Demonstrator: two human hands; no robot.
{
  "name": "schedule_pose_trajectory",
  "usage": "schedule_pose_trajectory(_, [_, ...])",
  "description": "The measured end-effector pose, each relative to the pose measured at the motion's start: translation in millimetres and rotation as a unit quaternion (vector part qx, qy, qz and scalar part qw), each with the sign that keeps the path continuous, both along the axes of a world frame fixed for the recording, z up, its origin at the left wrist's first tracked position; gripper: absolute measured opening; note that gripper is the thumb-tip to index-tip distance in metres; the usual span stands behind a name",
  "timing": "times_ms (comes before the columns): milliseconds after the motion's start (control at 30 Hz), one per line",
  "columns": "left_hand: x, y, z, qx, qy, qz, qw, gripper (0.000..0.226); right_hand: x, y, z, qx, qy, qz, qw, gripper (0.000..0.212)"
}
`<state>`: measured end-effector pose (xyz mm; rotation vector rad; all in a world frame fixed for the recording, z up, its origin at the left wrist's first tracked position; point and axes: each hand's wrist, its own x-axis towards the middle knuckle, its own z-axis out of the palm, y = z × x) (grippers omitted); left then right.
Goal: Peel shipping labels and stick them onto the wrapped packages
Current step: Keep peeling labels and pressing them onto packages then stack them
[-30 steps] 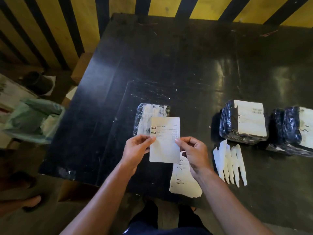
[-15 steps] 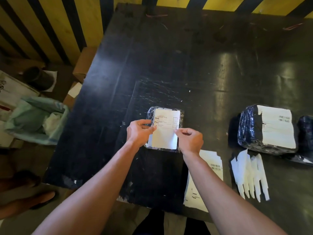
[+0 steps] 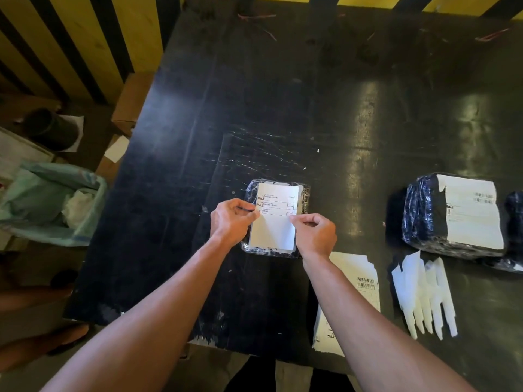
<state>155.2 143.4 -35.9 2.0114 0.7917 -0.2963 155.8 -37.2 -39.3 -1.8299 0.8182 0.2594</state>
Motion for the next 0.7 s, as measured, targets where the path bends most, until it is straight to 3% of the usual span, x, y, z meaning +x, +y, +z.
schedule_pose_trajectory(567, [4, -6, -3, 0.026, -0.009, -0.019, 0.999, 0.02, 5, 2, -11, -0.05, 0.011, 0.017, 0.999, 0.011])
schedule_pose_trajectory(700, [-4, -9, -5, 0.122, -0.061, -0.056, 0.989, 0.02, 5, 1, -15, -0.115, -0.007, 0.029, 0.993, 0.032])
